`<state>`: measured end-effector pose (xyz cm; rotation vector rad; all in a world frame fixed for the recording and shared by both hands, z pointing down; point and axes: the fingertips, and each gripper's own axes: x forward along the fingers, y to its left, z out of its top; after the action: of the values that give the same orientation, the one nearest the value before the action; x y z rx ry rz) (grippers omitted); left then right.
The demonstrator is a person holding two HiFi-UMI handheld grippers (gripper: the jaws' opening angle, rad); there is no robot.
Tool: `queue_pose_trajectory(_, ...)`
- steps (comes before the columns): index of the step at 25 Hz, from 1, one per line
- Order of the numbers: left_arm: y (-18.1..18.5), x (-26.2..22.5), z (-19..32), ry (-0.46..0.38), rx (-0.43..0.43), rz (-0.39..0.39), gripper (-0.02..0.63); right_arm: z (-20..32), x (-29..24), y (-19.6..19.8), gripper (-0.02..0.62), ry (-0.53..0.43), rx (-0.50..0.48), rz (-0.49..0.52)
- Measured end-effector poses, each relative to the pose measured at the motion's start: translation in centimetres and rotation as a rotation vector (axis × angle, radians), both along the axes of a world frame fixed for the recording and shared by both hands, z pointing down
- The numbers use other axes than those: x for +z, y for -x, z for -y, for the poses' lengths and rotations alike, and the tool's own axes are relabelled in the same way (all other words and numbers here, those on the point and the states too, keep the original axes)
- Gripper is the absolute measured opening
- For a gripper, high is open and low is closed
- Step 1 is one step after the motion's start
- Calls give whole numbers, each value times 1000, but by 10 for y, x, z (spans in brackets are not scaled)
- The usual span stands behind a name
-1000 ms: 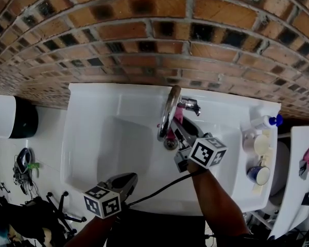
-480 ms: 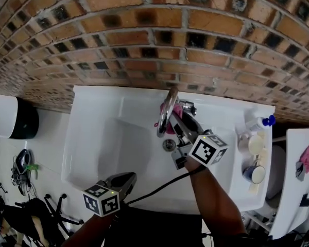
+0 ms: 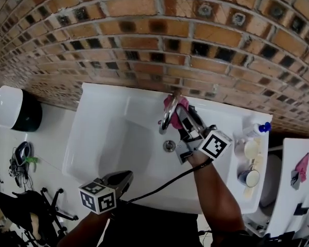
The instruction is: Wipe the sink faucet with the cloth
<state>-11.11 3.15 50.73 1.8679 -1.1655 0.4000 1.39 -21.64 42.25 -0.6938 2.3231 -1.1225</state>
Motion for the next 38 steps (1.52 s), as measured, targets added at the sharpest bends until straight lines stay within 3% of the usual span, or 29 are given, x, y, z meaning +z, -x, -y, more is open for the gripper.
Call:
queue_pose_trajectory(8, 3, -12, -9, -21, -70, -2, 6, -12, -28, 0, 136, 6, -148, 262)
queue_pose_trajectory(14, -2, -17, -15, -27, -86, -6, 6, -24, -33, 4, 130, -33, -321, 325)
queue_pose_trajectory(22, -2, -24, -20, -46, -84, 10, 6, -43, -33, 9, 126, -90, -464, 245)
queue_pose_trajectory(31, -14, -31, -16, -71, -52, 0, 6, -56, -25, 9, 124, -152, -488, 41)
queue_pose_trajectory(38, -22, -29, -15, -77, -19, -13, 6, -72, -10, 8, 124, -117, -494, 6)
